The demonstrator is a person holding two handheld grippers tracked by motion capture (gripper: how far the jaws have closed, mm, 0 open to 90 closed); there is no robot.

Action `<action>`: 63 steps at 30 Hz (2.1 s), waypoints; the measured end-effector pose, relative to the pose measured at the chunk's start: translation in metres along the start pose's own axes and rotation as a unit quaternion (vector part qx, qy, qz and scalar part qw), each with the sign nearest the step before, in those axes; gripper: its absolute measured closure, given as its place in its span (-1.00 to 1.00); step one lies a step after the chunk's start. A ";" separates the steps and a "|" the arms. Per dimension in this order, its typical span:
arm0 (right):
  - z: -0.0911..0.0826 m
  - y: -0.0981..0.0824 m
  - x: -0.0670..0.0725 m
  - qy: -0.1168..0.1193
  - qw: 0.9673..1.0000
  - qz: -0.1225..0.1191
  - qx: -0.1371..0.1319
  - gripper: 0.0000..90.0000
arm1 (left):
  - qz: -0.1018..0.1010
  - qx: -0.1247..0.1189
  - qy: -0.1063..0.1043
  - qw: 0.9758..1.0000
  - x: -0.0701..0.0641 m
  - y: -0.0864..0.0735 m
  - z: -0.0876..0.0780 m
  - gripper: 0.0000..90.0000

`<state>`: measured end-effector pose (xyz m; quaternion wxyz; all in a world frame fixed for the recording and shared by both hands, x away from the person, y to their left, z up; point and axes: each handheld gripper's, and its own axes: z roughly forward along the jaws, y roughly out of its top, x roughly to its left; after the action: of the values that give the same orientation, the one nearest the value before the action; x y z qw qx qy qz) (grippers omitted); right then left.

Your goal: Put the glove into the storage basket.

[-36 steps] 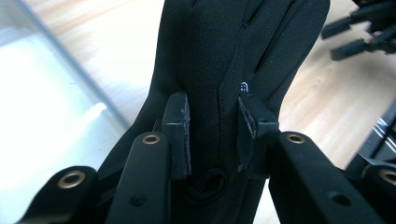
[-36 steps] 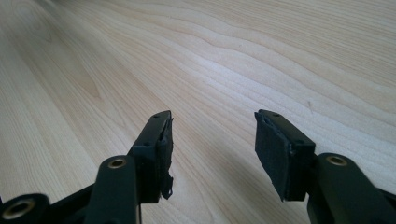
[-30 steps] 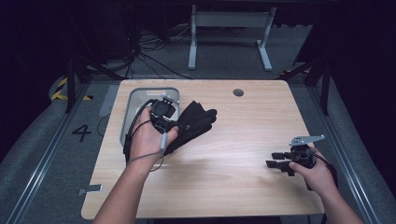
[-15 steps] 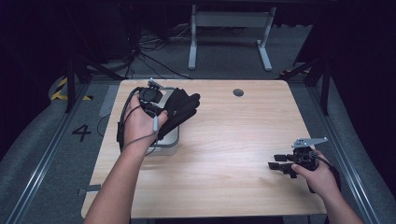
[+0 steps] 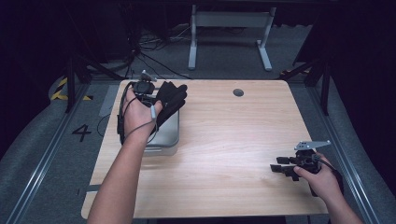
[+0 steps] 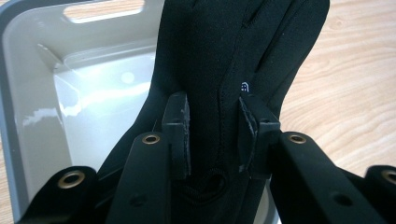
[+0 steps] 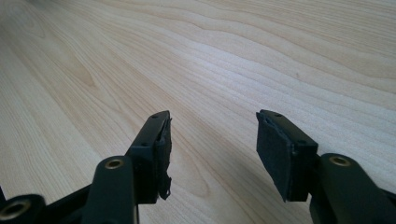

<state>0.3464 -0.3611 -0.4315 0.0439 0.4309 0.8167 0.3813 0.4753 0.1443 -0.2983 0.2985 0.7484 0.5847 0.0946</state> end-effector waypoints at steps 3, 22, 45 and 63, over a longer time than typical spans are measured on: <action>0.001 0.000 0.001 -0.001 1.000 0.000 -0.001 0.02 | -0.008 -0.001 0.001 1.000 0.002 0.001 0.001 0.50; 0.006 0.000 0.004 0.006 1.000 -0.012 0.005 0.00 | -0.082 0.011 0.022 0.996 0.035 -0.014 0.041 0.50; 0.008 0.001 0.007 0.008 1.000 -0.019 0.005 -0.01 | -0.099 0.067 0.055 0.991 0.041 -0.025 0.083 0.48; 0.008 0.013 0.006 0.017 0.999 -0.029 -0.010 -0.01 | -0.075 0.036 0.047 0.995 0.032 -0.030 0.063 -0.08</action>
<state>0.3545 -0.3480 -0.4270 0.0452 0.3996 0.8257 0.3955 0.4909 0.1576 -0.3726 0.2496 0.7072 0.6558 0.0861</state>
